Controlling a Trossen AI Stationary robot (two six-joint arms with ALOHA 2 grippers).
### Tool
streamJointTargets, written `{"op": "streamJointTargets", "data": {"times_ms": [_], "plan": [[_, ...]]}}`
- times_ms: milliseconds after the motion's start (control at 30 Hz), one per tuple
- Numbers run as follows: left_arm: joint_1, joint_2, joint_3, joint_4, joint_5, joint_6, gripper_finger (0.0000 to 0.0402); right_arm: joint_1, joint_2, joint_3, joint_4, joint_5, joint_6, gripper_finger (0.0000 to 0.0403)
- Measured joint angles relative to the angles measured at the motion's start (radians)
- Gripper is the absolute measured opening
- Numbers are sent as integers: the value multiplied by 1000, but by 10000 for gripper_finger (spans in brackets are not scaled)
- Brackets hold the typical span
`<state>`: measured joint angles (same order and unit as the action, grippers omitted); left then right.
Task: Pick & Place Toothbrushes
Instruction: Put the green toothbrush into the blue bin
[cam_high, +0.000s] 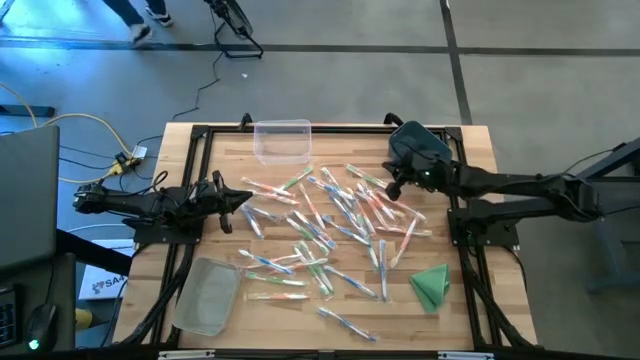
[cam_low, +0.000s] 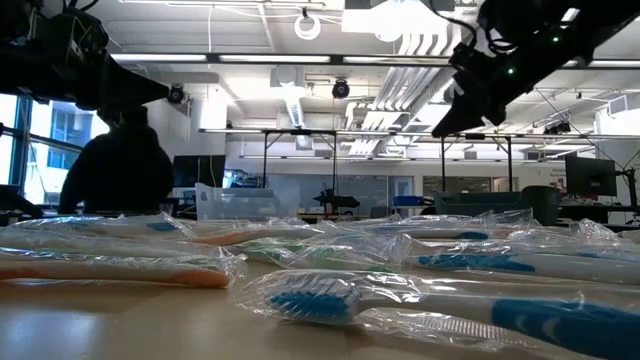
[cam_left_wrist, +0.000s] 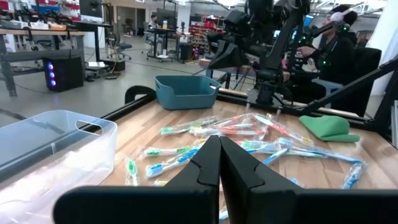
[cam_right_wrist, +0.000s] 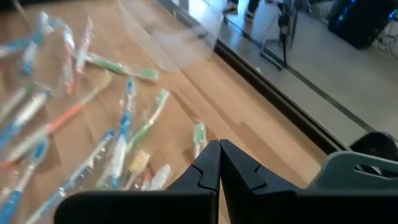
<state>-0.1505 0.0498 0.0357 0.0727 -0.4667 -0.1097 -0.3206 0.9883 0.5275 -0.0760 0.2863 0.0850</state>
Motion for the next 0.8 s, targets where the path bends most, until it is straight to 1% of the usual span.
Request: {"op": "streamJointTargets", "data": {"times_ms": [233,300,533,700,800], "plan": [[0,0,1,0,0,0,0,0,98,29,-2,-7,-5,2],[0,0,1,0,0,0,0,0,117,29,-3,-30,-10,2],[0,0,1,-9,0,0,0,0,160,29,9,-57,-30,2],[0,0,1,-23,3,0,0,-15,178,29,13,-22,75,2],[0,0,2,-23,4,0,0,-38,180,29,13,-44,128,2]]}}
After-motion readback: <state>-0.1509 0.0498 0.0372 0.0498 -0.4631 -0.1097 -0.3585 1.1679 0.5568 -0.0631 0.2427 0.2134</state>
